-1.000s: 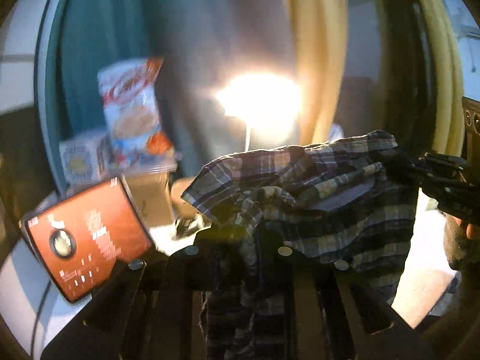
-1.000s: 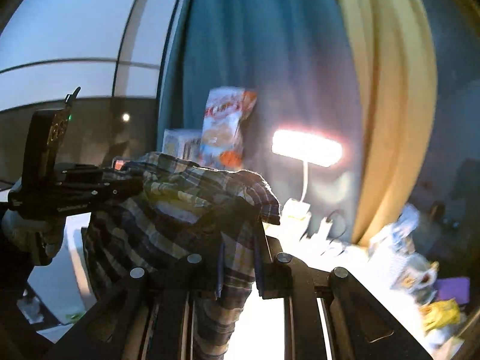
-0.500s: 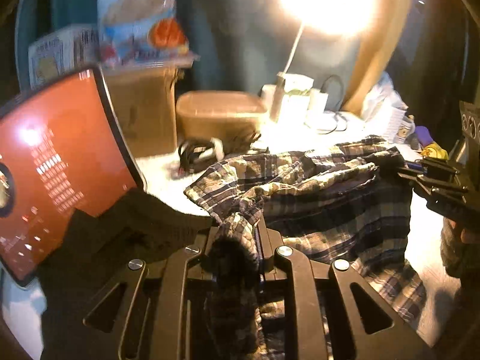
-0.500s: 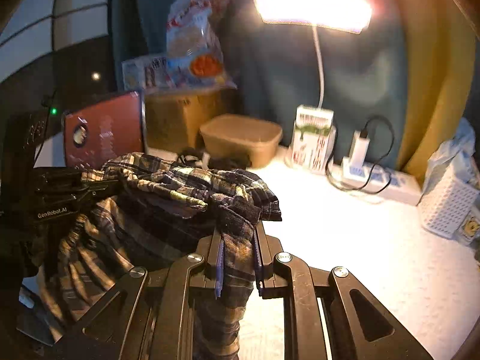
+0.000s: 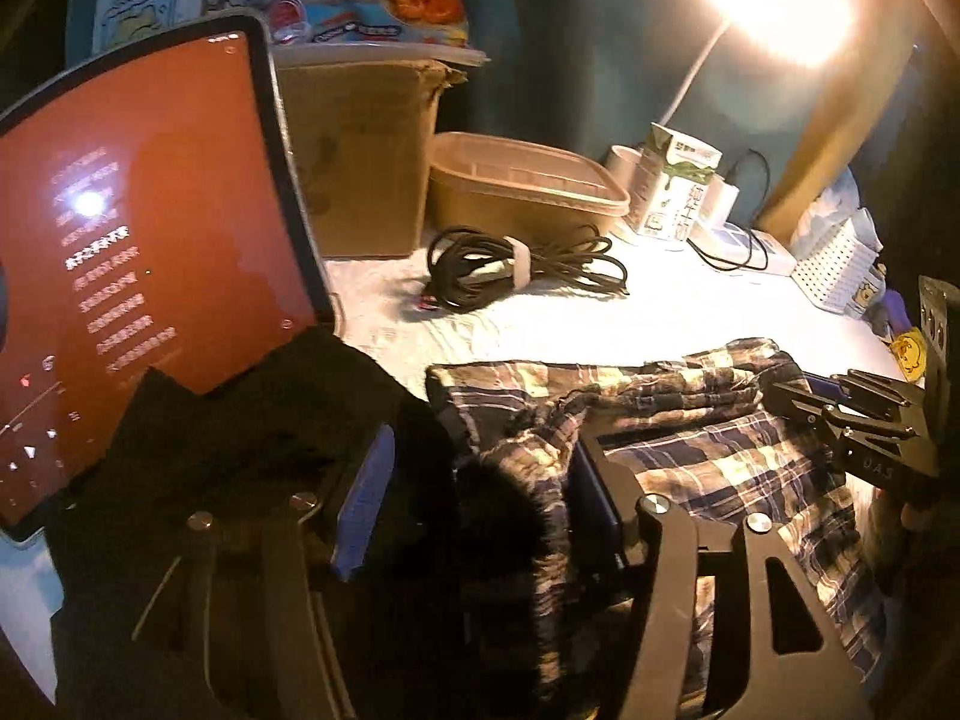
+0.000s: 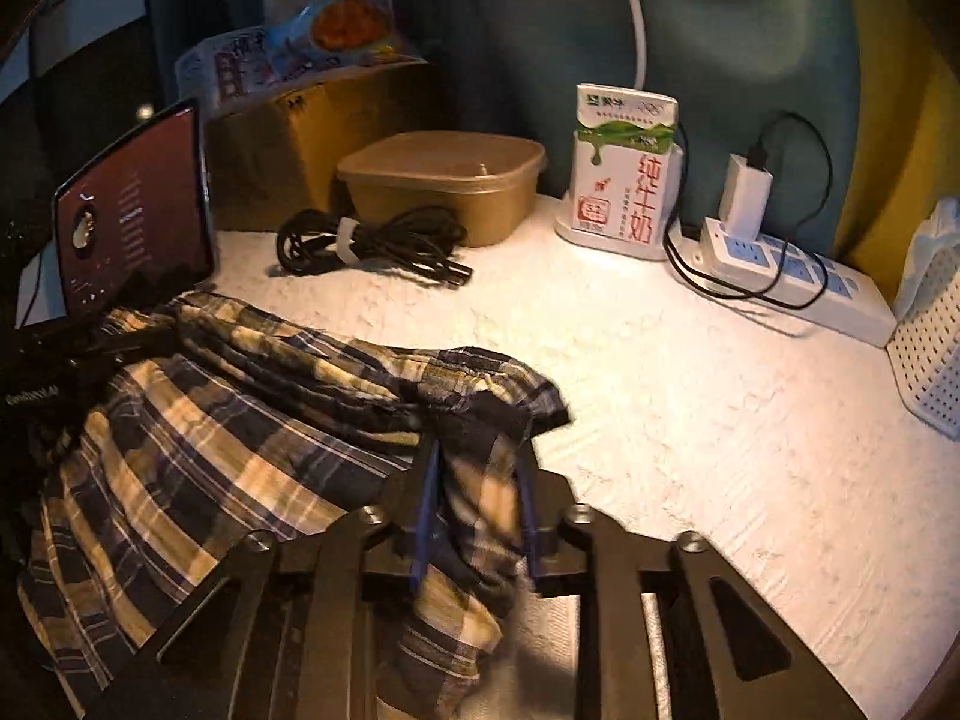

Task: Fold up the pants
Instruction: 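Lay the folded pants down and open both grippers, pulling back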

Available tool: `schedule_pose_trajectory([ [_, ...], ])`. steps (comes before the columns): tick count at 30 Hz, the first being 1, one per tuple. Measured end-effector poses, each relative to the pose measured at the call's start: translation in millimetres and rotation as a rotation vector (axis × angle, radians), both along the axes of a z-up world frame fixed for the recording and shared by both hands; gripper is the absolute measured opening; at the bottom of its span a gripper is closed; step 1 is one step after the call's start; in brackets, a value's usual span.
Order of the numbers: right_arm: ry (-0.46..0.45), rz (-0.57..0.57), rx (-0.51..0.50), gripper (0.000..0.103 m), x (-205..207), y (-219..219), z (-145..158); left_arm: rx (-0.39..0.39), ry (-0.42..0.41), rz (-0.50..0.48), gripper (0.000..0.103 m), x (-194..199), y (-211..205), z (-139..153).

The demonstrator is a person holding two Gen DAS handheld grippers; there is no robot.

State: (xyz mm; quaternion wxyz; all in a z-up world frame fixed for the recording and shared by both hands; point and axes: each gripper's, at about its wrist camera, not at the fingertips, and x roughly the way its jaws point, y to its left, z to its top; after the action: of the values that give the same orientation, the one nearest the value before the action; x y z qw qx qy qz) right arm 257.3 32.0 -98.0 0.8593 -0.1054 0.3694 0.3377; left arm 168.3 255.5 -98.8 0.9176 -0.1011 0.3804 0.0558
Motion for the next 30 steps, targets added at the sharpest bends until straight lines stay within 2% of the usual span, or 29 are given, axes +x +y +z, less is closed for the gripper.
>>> schedule_pose_trajectory([
  [3, 0.003, -0.03, -0.009, 0.045, 3, -5, 1, 0.014, -0.001, 0.028, 0.062, -5, -1, 6],
  [4, 0.0, -0.042, -0.008, 0.056, 3, -8, 3, 0.013, -0.007, 0.039, 0.064, -8, 0, 9],
  [5, -0.004, -0.052, -0.001, 0.065, 2, -12, 6, 0.014, -0.019, 0.054, 0.067, -12, 0, 13],
  [6, -0.006, -0.057, 0.006, 0.067, 1, -15, 8, 0.019, -0.033, 0.076, 0.076, -17, 0, 17],
  [7, -0.01, -0.062, 0.01, 0.067, -1, -18, 10, 0.023, -0.045, 0.096, 0.083, -20, 1, 20],
  [10, -0.031, -0.068, 0.016, 0.067, -12, -29, 20, 0.028, -0.091, 0.139, 0.084, -35, 1, 31],
  [13, -0.049, -0.073, 0.019, 0.068, -23, -38, 28, 0.04, -0.118, 0.142, 0.085, -48, -6, 40],
  [26, -0.111, -0.135, 0.045, 0.069, -83, -98, 50, 0.049, -0.158, -0.044, 0.086, -81, -91, 63],
  [30, -0.135, -0.171, 0.065, 0.078, -102, -123, 59, 0.044, -0.197, -0.099, 0.086, -92, -118, 74],
])
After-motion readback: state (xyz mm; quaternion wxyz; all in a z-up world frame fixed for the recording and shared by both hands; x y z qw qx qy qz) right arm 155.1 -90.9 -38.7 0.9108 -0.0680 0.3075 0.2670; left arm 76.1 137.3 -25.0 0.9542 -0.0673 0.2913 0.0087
